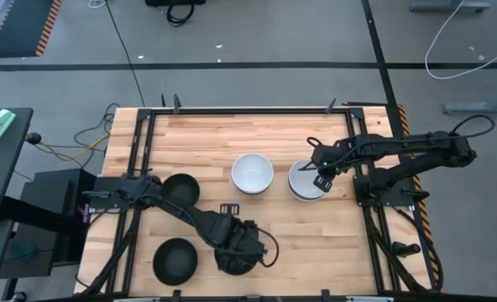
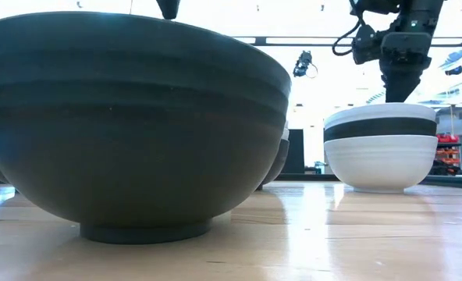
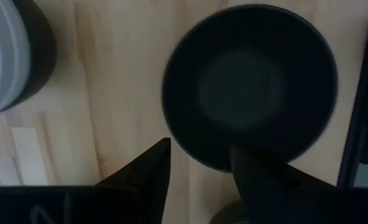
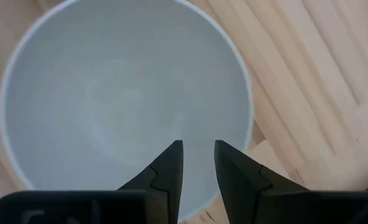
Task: Nest bowls inside each other
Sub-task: Stack the black bowl on top of the left white stacked bowls
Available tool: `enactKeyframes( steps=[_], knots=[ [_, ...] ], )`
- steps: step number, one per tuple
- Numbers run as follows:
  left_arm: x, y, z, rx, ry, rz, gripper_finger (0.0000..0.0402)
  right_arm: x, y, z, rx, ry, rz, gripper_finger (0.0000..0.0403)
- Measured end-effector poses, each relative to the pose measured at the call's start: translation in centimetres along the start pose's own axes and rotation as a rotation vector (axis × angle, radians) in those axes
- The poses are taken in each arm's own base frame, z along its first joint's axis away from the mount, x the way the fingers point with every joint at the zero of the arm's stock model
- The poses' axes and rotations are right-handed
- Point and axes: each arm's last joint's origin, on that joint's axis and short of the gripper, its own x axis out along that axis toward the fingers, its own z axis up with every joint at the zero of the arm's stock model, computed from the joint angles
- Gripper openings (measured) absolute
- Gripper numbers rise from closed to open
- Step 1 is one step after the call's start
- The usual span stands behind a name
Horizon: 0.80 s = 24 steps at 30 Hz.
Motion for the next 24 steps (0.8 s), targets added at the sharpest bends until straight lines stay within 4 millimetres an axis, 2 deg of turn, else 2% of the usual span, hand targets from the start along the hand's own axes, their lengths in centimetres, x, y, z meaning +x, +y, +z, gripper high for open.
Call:
enactKeyframes(
  steps=[6, 10, 18, 24],
  knots=[
    [-0.3, -1.8, -0.8, -0.075, -0.017, -0.015, 0.0176, -0.2, 1.0, -0.2, -0.041, -0.032, 0.031, 0.0100],
    [0.0, -3.2, -0.6, -0.098, -0.064, -0.049, 0.0173, -0.3, 1.5, -0.4, -0.050, -0.043, 0.042, 0.0100],
    [2.2, -4.5, -0.2, -0.182, -0.023, -0.069, 0.0169, -0.5, 2.3, -0.9, -0.066, -0.046, 0.065, 0.0100],
    [3.1, -5.6, 0.5, -0.183, -0.035, -0.158, 0.0169, -0.6, 2.7, -1.2, -0.091, -0.045, 0.073, 0.0100]
  ],
)
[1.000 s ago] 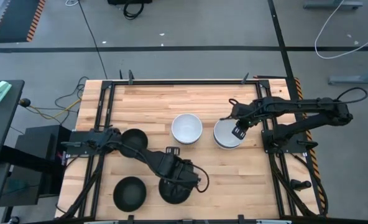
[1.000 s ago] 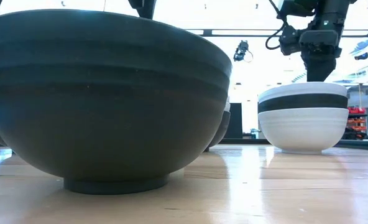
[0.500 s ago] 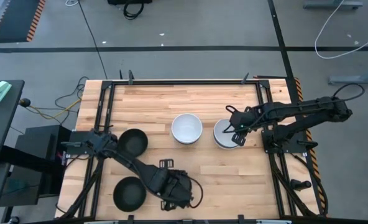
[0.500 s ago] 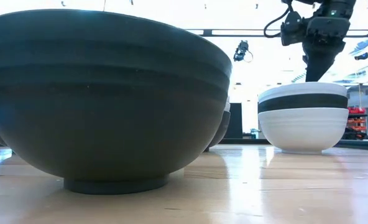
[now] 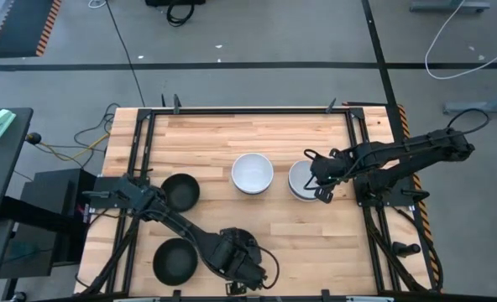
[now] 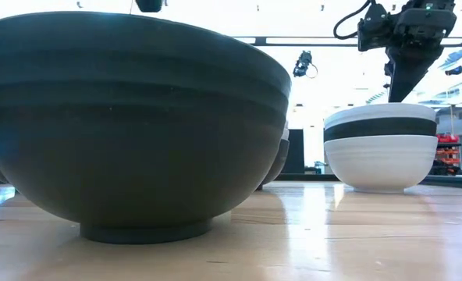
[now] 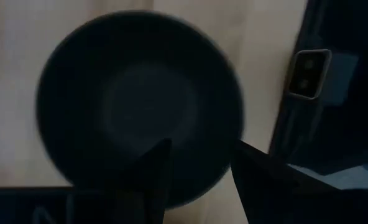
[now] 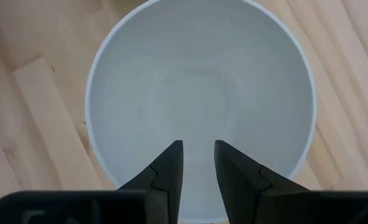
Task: Nest bowls inside each other
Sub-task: Stack the black bowl on top of the left white stacked bowls
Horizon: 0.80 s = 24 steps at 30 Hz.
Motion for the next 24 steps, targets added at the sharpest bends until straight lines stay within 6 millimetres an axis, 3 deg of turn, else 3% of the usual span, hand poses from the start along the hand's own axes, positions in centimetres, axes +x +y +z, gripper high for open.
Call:
enactKeyframes(
  steps=[18, 24],
  knots=[
    [3.4, -1.6, -0.2, -0.023, 0.071, -0.049, 0.0167, 0.0, 0.0, 0.0, -0.003, 0.001, -0.001, 0.0100],
    [3.7, -1.5, -0.3, -0.030, 0.087, -0.032, 0.0166, 0.0, 0.0, 0.0, -0.003, 0.000, -0.001, 0.0100]
  ],
)
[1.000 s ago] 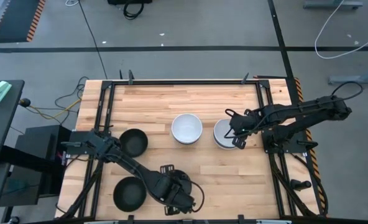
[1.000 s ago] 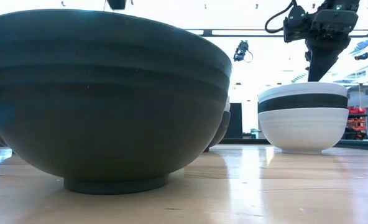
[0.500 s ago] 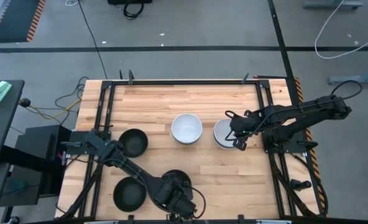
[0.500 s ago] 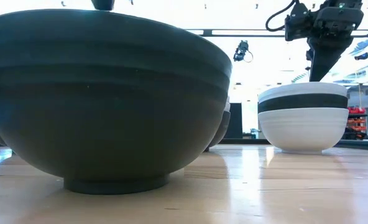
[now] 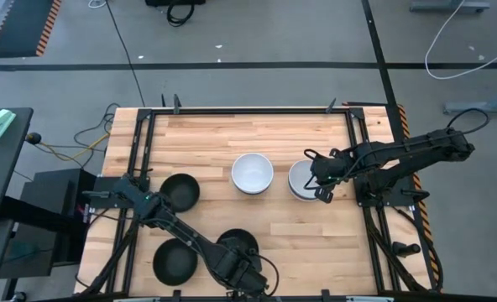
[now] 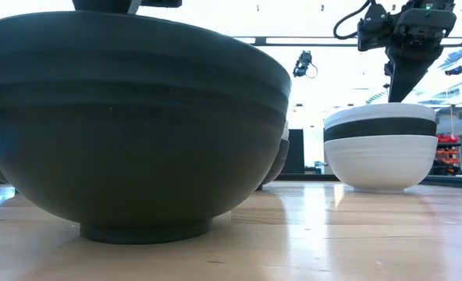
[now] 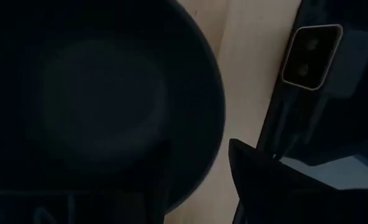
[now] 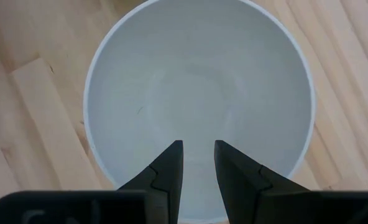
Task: Nest bowls inside each other
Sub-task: Stack the black bowl on top of the left white stacked bowls
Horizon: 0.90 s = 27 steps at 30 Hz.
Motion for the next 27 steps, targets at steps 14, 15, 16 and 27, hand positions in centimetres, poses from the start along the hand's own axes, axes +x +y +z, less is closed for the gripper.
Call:
enactKeyframes(
  steps=[14, 15, 16, 27],
  knots=[
    [3.6, 0.1, 0.4, 0.011, 0.093, 0.017, 0.0154, 0.0, 0.0, 0.0, 0.000, -0.001, 0.001, 0.0100],
    [3.6, 0.1, 0.4, 0.020, 0.089, 0.020, 0.0148, 0.0, 0.0, 0.0, 0.000, -0.001, 0.001, 0.0100],
    [3.6, 0.1, 0.4, 0.028, 0.084, 0.025, 0.0141, 0.0, 0.0, 0.0, 0.000, -0.001, 0.001, 0.0100],
    [3.2, 0.7, 0.6, 0.060, 0.022, 0.132, 0.0013, 0.0, 0.0, 0.0, 0.000, -0.001, 0.001, 0.0100]
  ],
)
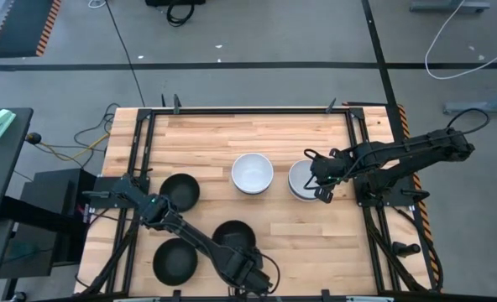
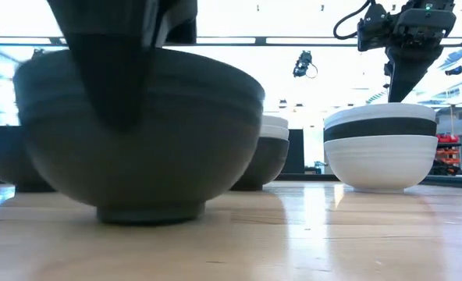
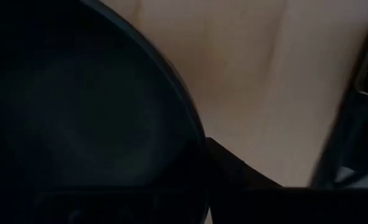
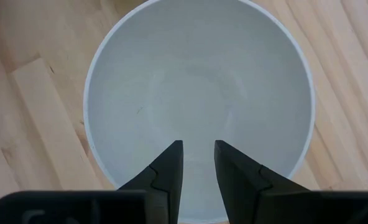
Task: Nest bowls inside each other
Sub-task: Stack the black bowl on top of the left white stacked bowls
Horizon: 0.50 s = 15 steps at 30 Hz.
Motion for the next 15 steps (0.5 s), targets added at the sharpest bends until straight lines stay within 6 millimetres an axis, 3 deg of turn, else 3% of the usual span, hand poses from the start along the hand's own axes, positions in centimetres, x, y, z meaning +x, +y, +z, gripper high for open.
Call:
enactKeyframes(
  steps=[9, 15],
  knots=[
    [0.2, 1.3, -1.0, 0.021, 0.061, 0.193, 0.0011, 0.0, 0.0, 0.0, 0.000, -0.006, -0.009, 0.0100],
    [0.1, 2.0, -0.7, 0.012, 0.081, 0.224, 0.0011, 0.0, 0.0, 0.0, 0.000, -0.006, -0.009, 0.0100]
  ],
)
